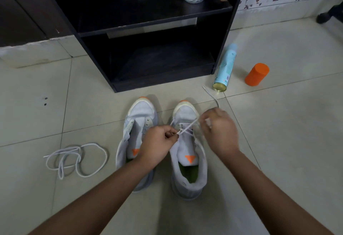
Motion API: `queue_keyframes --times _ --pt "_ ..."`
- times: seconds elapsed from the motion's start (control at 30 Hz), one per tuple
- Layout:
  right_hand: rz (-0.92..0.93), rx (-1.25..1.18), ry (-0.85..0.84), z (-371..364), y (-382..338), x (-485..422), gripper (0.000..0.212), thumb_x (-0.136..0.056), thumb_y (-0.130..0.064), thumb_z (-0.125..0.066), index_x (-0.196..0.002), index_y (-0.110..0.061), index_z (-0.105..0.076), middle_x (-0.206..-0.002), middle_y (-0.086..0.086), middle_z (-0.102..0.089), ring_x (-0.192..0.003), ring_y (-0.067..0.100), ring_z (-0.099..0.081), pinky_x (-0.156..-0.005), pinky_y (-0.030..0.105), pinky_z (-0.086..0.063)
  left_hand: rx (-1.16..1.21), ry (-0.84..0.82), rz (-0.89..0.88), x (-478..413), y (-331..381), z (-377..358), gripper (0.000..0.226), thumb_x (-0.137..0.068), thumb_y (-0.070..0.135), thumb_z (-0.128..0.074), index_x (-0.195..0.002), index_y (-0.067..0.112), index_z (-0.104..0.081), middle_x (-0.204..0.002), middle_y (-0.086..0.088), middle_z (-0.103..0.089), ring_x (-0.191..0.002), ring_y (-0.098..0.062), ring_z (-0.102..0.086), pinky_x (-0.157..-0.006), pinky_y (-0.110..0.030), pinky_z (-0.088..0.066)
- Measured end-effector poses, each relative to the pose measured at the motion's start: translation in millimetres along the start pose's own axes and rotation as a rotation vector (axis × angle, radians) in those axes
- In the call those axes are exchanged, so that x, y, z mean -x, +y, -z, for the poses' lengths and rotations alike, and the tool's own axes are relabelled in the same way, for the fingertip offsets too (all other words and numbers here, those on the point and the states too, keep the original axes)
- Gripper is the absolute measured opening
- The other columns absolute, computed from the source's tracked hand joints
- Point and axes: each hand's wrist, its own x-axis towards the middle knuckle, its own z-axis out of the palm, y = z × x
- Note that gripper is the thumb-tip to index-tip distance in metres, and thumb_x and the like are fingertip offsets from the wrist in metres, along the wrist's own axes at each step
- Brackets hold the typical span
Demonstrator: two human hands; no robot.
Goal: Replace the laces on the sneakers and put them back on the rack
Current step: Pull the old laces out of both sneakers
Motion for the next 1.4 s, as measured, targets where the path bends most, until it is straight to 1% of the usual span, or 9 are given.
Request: queue_keyframes --times 0.1,0.23,0.43,0.7,0.8,0.9,1.07,1.27,1.4 --pt "-0.195 0.094 -0.030 6.1 20.2 -7.4 0.008 -0.084 -0.016 -0.064 -0.089 -0.009 -0.067 -0.092 0.012 -0.065 -0.084 0.035 -0.057 -0.068 0.037 -0.044 0.022 -0.009 0.010 0.7 -0.5 1.0 0.008 -0.083 0.012 -0.070 -0.087 0.018 -0.075 -0.063 0.012 -0.064 -0.057 0.001 -0.056 -0.066 -0.025 -0.049" --pt "0.050 0.100 -0.126 0.5 -0.2 0.7 0.027 -0.077 -0.018 -0.067 -0.104 -0.017 -0.068 -0.104 0.007 -0.066 -0.098 0.031 -0.057 -0.079 0.038 -0.047 0.003 -0.009 0.009 0.1 0.6 0.2 0.007 -0.084 0.013 -0.069 -0.088 0.016 -0.074 -0.066 0.008 -0.066 -0.060 -0.002 -0.058 -0.066 -0.024 -0.049" --pt "0.244 0.112 -0.117 -9.2 -25.9 12.1 0.009 -0.067 -0.022 -0.075 -0.073 -0.017 -0.070 -0.079 0.000 -0.066 -0.083 0.025 -0.062 -0.070 0.032 -0.048 -0.022 -0.015 -0.014 -0.5 0.6 0.2 0.009 -0.083 0.013 -0.069 -0.089 0.014 -0.075 -0.072 0.004 -0.070 -0.066 -0.004 -0.063 -0.069 -0.025 -0.051" --pt "-0.189 0.149 -0.058 15.1 36.3 -9.4 0.006 -0.077 -0.017 -0.070 -0.083 -0.017 -0.072 -0.091 0.006 -0.069 -0.087 0.034 -0.059 -0.069 0.035 -0.043 0.008 -0.010 0.002 0.7 0.3 0.6 0.008 -0.084 0.012 -0.069 -0.089 0.016 -0.073 -0.065 0.012 -0.063 -0.059 0.003 -0.057 -0.064 -0.017 -0.047" --pt "0.039 0.082 -0.071 6.5 14.7 -2.5 0.026 -0.072 -0.014 -0.066 -0.097 -0.018 -0.072 -0.099 0.005 -0.069 -0.095 0.032 -0.059 -0.076 0.037 -0.048 0.009 -0.004 0.013 0.4 1.3 -0.7 0.007 -0.083 0.013 -0.069 -0.088 0.017 -0.073 -0.065 0.012 -0.063 -0.058 0.001 -0.057 -0.064 -0.019 -0.047" --pt "0.249 0.043 -0.096 -3.5 -19.3 8.3 0.019 -0.070 -0.025 -0.064 -0.084 -0.018 -0.074 -0.089 0.000 -0.069 -0.090 0.025 -0.061 -0.074 0.034 -0.048 -0.010 -0.001 0.009 0.7 3.2 0.0 0.006 -0.083 0.013 -0.070 -0.088 0.014 -0.074 -0.065 0.012 -0.064 -0.061 0.000 -0.058 -0.065 -0.021 -0.048" --pt "0.216 0.076 -0.107 -5.4 -14.7 5.3 0.006 -0.069 -0.024 -0.072 -0.070 -0.019 -0.068 -0.075 -0.001 -0.065 -0.080 0.025 -0.061 -0.067 0.032 -0.046 0.027 -0.009 0.020 1.5 3.0 0.5 0.007 -0.083 0.012 -0.070 -0.088 0.014 -0.073 -0.066 0.007 -0.066 -0.063 -0.009 -0.061 -0.068 -0.029 -0.050" --pt "-0.238 -0.086 0.010 14.9 31.5 -25.8 0.008 -0.081 -0.026 -0.070 -0.085 -0.019 -0.071 -0.094 0.002 -0.068 -0.090 0.028 -0.057 -0.069 0.034 -0.046 -0.005 -0.009 -0.006 2.4 3.9 0.0 0.012 -0.085 0.014 -0.068 -0.095 0.017 -0.073 -0.069 0.007 -0.064 -0.061 -0.001 -0.056 -0.063 -0.021 -0.046" --pt "-0.173 -0.008 -0.144 15.9 24.2 -6.0 0.046 -0.081 -0.032 -0.071 -0.124 -0.019 -0.060 -0.120 0.007 -0.060 -0.107 0.030 -0.052 -0.085 0.037 -0.045 -0.144 0.034 -0.126 2.8 10.0 0.2 0.022 -0.082 0.017 -0.070 -0.102 0.023 -0.072 -0.088 0.007 -0.056 -0.073 -0.005 -0.056 -0.069 -0.022 -0.045"
